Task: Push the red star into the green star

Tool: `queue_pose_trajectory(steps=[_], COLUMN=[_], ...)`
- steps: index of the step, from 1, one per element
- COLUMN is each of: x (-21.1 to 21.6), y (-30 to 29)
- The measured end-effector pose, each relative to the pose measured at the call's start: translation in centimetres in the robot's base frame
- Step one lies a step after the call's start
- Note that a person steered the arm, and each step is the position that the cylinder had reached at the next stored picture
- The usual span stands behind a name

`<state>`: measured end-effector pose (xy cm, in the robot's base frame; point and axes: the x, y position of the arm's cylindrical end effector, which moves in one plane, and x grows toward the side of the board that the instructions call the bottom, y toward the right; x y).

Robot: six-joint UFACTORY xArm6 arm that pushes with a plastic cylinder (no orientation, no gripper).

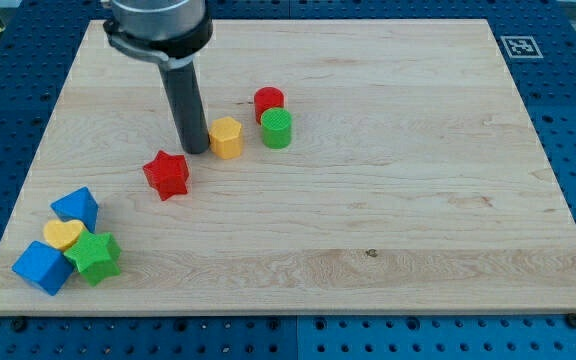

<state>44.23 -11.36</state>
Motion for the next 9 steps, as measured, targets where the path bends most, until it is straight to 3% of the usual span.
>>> queue_pose_trajectory(steps=[1, 4, 6, 9], x=[2.6, 2.6, 6.1, 6.6], y=[-0.3, -3.3, -3.6, -5.2])
